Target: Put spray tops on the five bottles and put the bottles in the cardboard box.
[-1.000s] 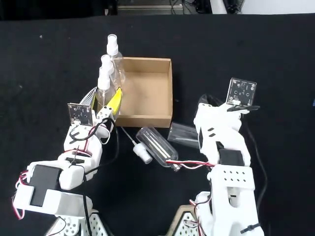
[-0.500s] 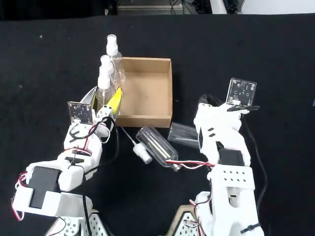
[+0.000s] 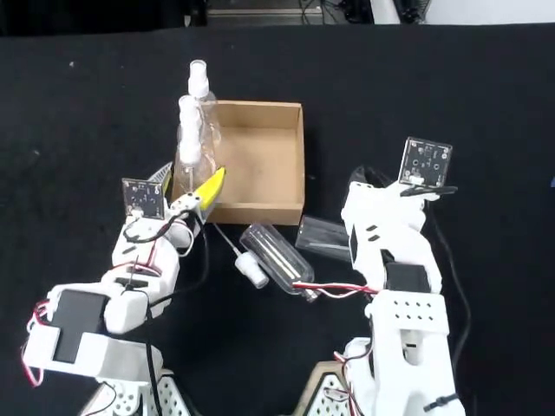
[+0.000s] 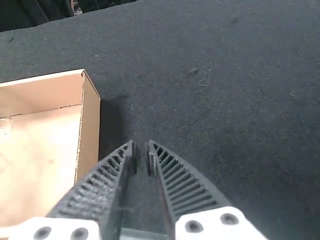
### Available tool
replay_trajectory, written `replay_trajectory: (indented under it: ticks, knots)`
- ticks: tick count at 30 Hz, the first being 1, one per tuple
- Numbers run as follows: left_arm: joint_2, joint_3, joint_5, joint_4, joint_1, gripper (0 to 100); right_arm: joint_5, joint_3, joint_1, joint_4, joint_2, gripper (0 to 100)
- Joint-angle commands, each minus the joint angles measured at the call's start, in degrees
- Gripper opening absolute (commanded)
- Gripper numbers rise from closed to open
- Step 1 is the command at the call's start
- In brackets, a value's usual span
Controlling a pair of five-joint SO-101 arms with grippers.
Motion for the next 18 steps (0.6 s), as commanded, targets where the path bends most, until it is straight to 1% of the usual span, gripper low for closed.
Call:
replay_trajectory:
  ticks: [1, 10, 16, 18]
  knots:
    - [-0.62, -0.92, 0.53, 0.44, -0.66, 33, 0.53, -0.48, 1.41, -1.67, -0.75, 2.9]
    - [-2.55, -0.75, 0.35, 0.35, -0.66, 33, 0.53, -0.48, 1.41, -1.67, -0.75, 2.9]
    - [-13.98, 5.05, 0.35, 0.97, -0.22, 32, 0.53, -0.48, 1.23, -1.67, -0.75, 2.9]
    - [-18.55, 6.37, 0.26, 5.1, -0.48, 32, 0.53, -0.48, 1.23, -1.67, -0.75, 2.9]
